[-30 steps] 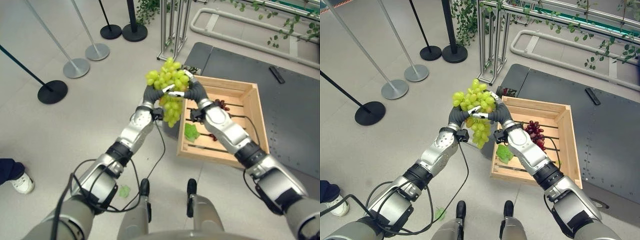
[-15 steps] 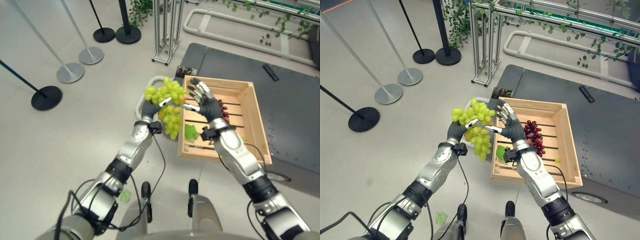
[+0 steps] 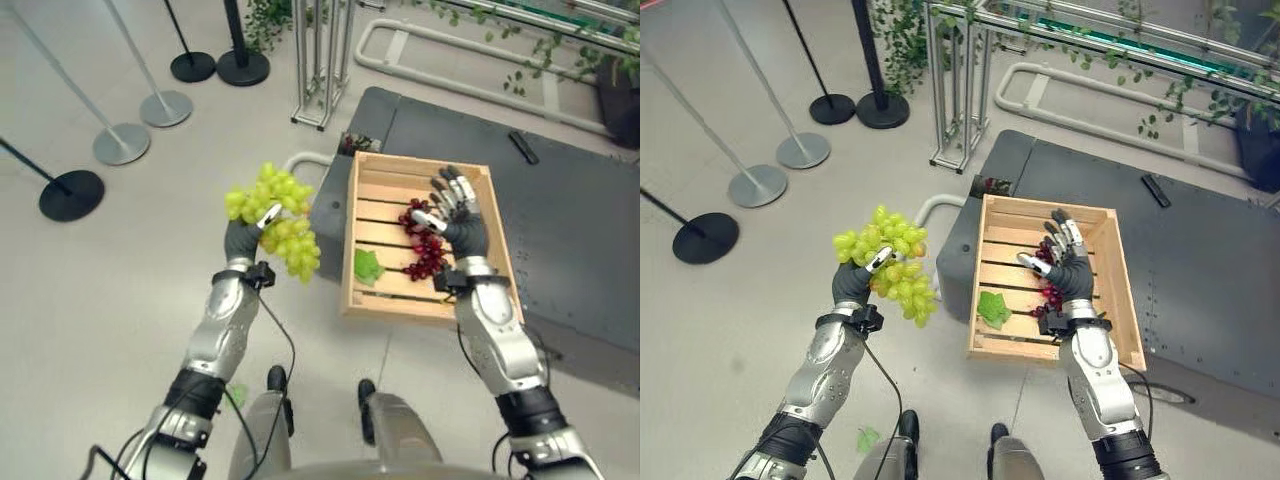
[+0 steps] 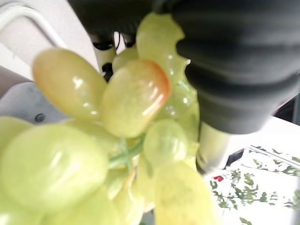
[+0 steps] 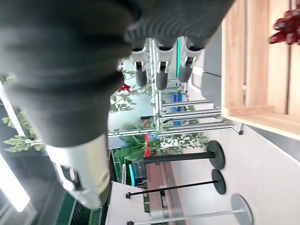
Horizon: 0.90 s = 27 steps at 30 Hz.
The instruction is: Pick up the fruits from the basket on one side to the basket on the other side
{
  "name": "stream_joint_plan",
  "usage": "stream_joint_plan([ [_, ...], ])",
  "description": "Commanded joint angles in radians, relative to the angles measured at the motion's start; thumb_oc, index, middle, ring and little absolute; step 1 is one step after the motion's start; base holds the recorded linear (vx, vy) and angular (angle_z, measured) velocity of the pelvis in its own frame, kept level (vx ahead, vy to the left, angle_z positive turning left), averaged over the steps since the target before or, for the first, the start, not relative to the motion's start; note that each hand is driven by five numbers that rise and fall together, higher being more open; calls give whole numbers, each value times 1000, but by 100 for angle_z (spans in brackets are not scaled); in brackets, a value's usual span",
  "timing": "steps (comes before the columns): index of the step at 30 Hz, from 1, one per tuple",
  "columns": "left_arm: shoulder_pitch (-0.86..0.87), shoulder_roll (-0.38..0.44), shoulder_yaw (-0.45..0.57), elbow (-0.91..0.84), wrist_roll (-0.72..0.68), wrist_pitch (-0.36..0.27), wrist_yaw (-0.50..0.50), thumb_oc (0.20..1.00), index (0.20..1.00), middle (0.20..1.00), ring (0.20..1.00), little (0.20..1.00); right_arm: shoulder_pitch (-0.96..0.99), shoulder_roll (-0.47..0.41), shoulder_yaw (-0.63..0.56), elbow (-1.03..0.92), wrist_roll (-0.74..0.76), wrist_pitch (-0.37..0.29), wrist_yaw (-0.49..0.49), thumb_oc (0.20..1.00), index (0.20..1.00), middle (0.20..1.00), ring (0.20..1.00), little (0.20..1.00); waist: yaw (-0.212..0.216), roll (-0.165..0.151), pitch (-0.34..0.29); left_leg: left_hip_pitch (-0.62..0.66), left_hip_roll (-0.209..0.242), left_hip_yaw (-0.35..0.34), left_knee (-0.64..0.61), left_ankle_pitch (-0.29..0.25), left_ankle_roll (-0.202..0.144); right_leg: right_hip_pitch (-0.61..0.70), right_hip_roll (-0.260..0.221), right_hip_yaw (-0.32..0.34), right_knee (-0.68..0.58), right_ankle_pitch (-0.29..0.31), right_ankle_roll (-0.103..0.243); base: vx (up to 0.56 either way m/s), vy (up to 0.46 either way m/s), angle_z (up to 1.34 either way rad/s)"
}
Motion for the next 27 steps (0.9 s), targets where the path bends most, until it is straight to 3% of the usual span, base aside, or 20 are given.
stream_joint_plan([
  [1,0,-15,13,-104,-2,-80,-70,200,200,200,200,200,7,-9,-16,-59,10,-74,11,1000,1000,1000,1000,1000,-4,15,-77,21,-54,19,-184,95,11,88,12,-66,-23,-55,7,-130,-291,46],
  [5,50,-35,24,-116,-25,-79,-100,200,200,200,200,200,30,-19,-22,-42,32,-69,38,1000,1000,1000,1000,1000,6,46,-78,-8,-32,8,-180,132,-19,129,11,-86,-130,-23,-1,-118,-190,17],
  [11,186,-40,66,-154,-33,-55,-170,200,200,200,200,200,80,-55,-22,-18,46,-58,89,1000,1000,1000,1000,1000,18,80,-38,-1,10,-65,-149,161,-71,233,45,-91,-270,29,-46,-107,-192,21],
  [13,223,-41,76,-157,-32,-44,-188,200,200,200,200,200,107,-58,-42,-27,34,-55,95,1000,1000,1000,1000,1000,5,79,-33,-3,52,1,-156,163,-57,248,45,-128,-295,29,-57,-164,-157,77],
  [15,247,-40,90,-149,-32,-35,-197,200,200,200,200,200,118,-53,-50,-26,21,-59,85,1000,1000,1000,1000,1000,-7,66,-28,-7,86,94,-103,133,-50,242,22,-174,-292,34,-58,-197,-118,106],
  [17,281,-35,98,-159,-23,-36,-201,200,200,200,200,200,117,-52,-46,-29,7,-53,89,1000,1000,1000,1000,1000,1,63,-33,23,75,71,-63,124,-62,255,3,-206,-320,57,-50,-159,-34,59],
  [18,301,-37,107,-168,-23,-33,-203,200,200,200,200,200,122,-51,-48,-38,-6,-50,97,1000,1000,1000,1000,1000,2,53,-36,55,60,50,-14,77,-64,253,-29,-239,-330,69,-41,-109,12,65],
  [19,301,-37,107,-169,-23,-32,-203,200,200,200,200,200,122,-51,-48,-38,-6,-50,97,1000,1000,1000,1000,1000,1,54,-37,53,60,48,-17,81,-64,250,-28,-241,-332,73,-41,-173,16,73],
  [20,304,-36,107,-170,-22,-33,-201,200,200,200,200,200,119,-48,-46,-39,-1,-51,97,1000,1000,1000,1000,1000,0,47,-38,72,59,49,20,42,-60,245,-46,-261,-331,74,-37,-177,2,86],
  [22,312,-31,126,-185,-22,-31,-201,200,200,200,200,200,115,-47,-45,-43,-6,-48,100,1000,1000,1000,1000,1000,-7,37,-56,147,82,71,86,-57,-48,221,-86,-342,-329,77,-27,-270,15,92],
  [23,312,-31,126,-186,-22,-31,-201,200,200,200,200,200,115,-47,-45,-43,-6,-48,100,1000,1000,1000,1000,1000,-9,36,-58,145,80,70,81,-51,-48,219,-88,-344,-331,81,-27,-184,38,72],
  [27,314,-32,137,-188,-10,-28,-189,200,200,200,200,200,108,-43,-51,-41,3,-43,89,1000,1000,1000,1000,1000,-11,34,-82,210,142,119,150,-103,-63,197,-152,-488,-325,95,-2,-173,92,109],
])
